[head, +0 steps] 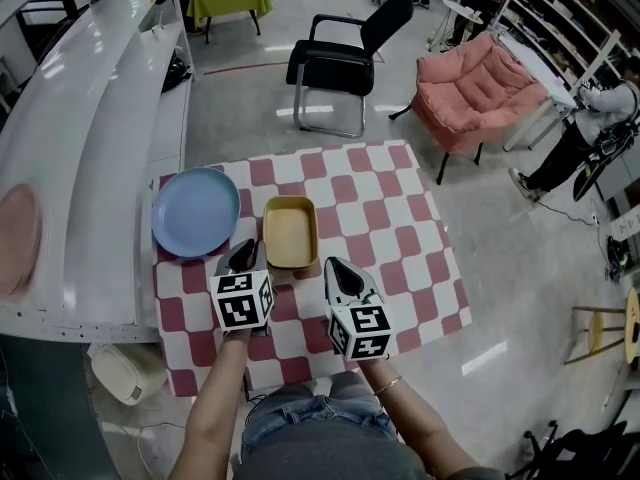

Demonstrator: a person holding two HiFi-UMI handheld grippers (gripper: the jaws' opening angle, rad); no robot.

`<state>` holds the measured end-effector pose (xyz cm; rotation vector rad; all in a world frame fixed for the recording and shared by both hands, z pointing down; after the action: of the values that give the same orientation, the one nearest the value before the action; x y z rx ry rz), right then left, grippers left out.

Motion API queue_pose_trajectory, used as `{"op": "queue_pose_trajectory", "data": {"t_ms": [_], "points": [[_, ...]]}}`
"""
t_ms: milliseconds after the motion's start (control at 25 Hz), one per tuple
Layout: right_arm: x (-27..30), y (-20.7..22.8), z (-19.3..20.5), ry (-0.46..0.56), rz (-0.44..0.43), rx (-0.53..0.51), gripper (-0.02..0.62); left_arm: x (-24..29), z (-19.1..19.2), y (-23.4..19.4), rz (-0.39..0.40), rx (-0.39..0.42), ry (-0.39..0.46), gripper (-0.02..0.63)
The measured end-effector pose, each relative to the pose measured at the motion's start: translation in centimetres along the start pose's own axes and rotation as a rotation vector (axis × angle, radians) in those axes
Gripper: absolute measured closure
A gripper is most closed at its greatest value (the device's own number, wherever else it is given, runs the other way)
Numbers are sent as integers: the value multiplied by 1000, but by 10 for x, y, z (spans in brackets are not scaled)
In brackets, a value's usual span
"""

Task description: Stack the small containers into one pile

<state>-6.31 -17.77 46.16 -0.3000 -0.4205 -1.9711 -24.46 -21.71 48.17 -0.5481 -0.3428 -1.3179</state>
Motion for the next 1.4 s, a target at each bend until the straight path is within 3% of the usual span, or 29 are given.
{"op": "queue_pose_trajectory", "data": {"t_ms": [440, 840, 1400], "points": [[-18, -3, -20, 62, -40, 0, 586, -31, -5, 12, 31, 20, 92, 578], [-40, 5, -33, 132, -77, -5, 586, -69, -13, 18, 4, 42, 200, 586], [-77, 8, -42, 202, -117, -54, 588, -111, -3, 37, -40, 16, 251, 586]]}}
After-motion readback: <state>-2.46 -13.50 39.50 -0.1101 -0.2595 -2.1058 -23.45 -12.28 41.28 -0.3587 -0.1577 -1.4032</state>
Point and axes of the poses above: the fingertips, and each gripper's own axes: x forward along the fingers, y to its right, z out of its underside, the point moved 5 cm from there along -x, backward along the fingers, and after that the axes turned 2 degrees about -y, right-handed, at the moved point
